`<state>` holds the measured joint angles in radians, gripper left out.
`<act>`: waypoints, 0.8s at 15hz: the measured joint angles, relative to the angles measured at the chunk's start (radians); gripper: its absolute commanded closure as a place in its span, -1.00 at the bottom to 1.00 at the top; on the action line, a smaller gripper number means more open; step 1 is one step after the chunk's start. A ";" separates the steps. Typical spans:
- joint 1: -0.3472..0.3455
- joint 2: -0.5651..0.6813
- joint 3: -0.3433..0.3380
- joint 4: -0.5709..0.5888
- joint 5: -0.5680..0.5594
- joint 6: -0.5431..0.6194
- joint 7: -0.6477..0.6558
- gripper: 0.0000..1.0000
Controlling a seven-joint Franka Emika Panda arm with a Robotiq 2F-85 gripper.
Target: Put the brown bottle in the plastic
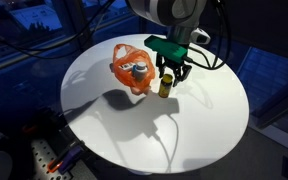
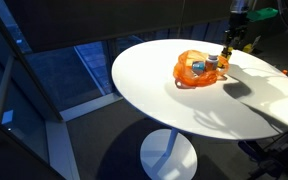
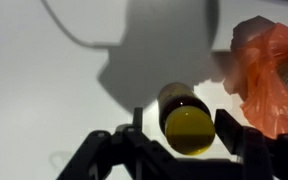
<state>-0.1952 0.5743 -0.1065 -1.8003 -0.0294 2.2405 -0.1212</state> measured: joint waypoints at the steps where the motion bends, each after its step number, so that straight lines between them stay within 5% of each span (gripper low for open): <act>1: 0.000 0.000 0.000 0.000 0.000 0.002 0.000 -0.01; 5: 0.004 -0.005 0.001 0.000 0.000 0.014 0.000 0.61; 12: 0.031 -0.044 0.001 -0.005 0.000 0.026 0.002 0.61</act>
<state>-0.1637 0.5299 -0.1055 -1.8058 -0.0295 2.2666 -0.1194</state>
